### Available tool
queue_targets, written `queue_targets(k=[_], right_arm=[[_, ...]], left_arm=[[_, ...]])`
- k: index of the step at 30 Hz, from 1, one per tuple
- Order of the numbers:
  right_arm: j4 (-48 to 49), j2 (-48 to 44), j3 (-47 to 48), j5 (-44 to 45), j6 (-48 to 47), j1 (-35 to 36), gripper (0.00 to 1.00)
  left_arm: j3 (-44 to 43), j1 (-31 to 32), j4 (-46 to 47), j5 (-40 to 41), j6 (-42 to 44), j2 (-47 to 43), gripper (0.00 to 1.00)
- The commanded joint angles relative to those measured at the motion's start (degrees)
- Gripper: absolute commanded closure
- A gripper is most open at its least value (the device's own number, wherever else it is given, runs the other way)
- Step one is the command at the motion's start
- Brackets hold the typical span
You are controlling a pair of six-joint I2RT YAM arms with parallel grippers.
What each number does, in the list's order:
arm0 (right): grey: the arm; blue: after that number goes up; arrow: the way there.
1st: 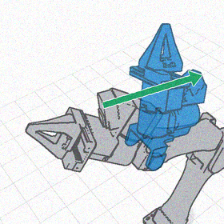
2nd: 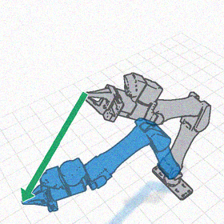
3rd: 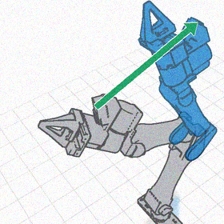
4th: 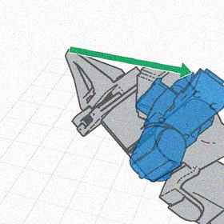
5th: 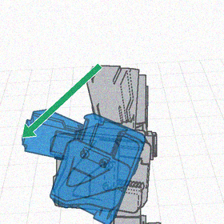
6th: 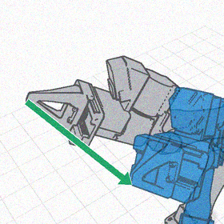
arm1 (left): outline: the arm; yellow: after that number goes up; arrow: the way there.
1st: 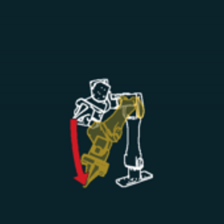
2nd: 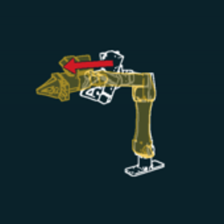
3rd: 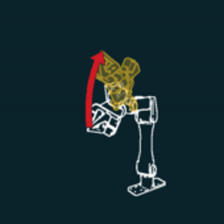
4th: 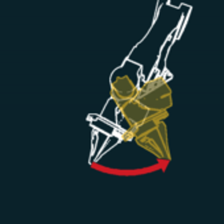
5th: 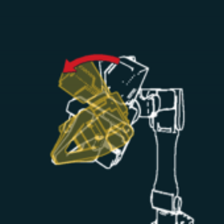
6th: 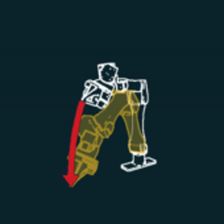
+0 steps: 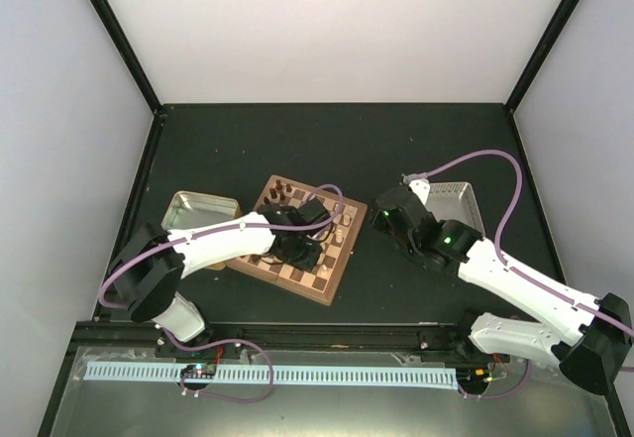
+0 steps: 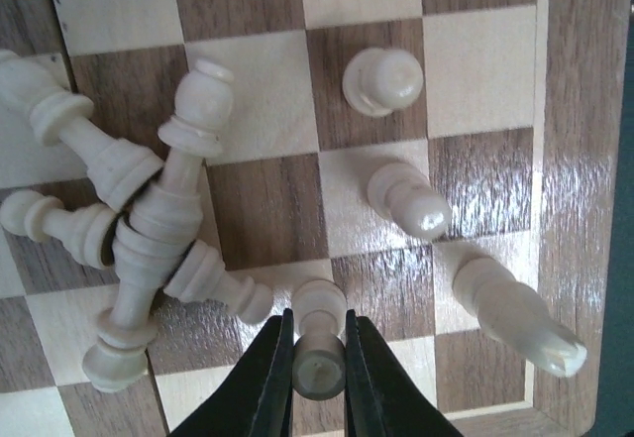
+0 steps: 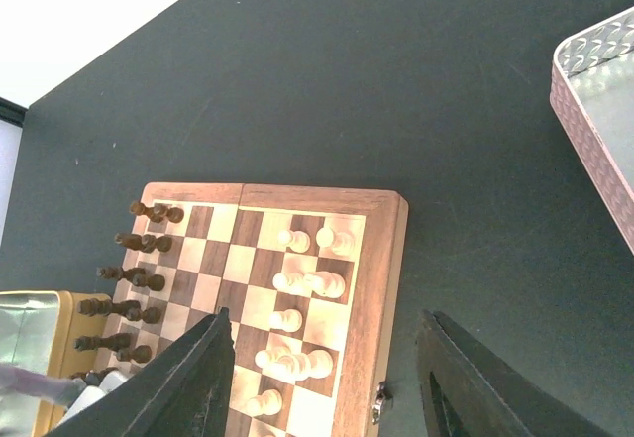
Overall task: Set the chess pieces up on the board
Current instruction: Pick up the chess piece from the chessboard, then place the chess piece on the chessboard.
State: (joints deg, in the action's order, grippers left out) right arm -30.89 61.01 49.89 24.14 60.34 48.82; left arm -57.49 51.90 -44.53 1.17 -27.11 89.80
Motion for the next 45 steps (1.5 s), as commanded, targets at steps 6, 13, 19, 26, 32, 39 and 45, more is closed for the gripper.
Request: queue_targets(k=[6, 13, 19, 26, 32, 39, 45], right_arm=[[0.5, 0.7, 0.3, 2.5, 0.6, -0.1, 0.49], [0.4, 1.0, 0.3, 2.8, 0.8, 0.0, 0.49], [0.1, 0.7, 0.0, 3.6, 1.0, -0.1, 0.49], [-0.1, 0.3, -0.1, 4.0, 1.2, -0.1, 0.49], [0.2, 0.3, -0.1, 3.3, 0.8, -0.1, 0.49], [0.6, 0.8, 0.2, 2.3, 0.5, -0.1, 0.49], [0.5, 0.6, 0.6, 2.1, 0.1, -0.1, 0.49]], left_arm=[[0.9, 4.5, -1.8, -1.4, -3.3, -4.7, 0.98], [1.5, 8.0, -1.1, -1.4, -6.6, -3.9, 0.98], [1.1, 10.9, 0.0, -2.2, -7.5, -3.1, 0.97], [1.2, 11.6, 1.6, -1.8, -6.9, -1.2, 0.91], [0.4, 11.6, 3.0, -1.1, -6.0, 0.5, 0.87], [-0.1, 11.6, 2.3, -0.3, -6.2, 0.9, 0.7], [-0.3, 11.4, 1.0, 1.4, -6.3, -2.8, 0.58]])
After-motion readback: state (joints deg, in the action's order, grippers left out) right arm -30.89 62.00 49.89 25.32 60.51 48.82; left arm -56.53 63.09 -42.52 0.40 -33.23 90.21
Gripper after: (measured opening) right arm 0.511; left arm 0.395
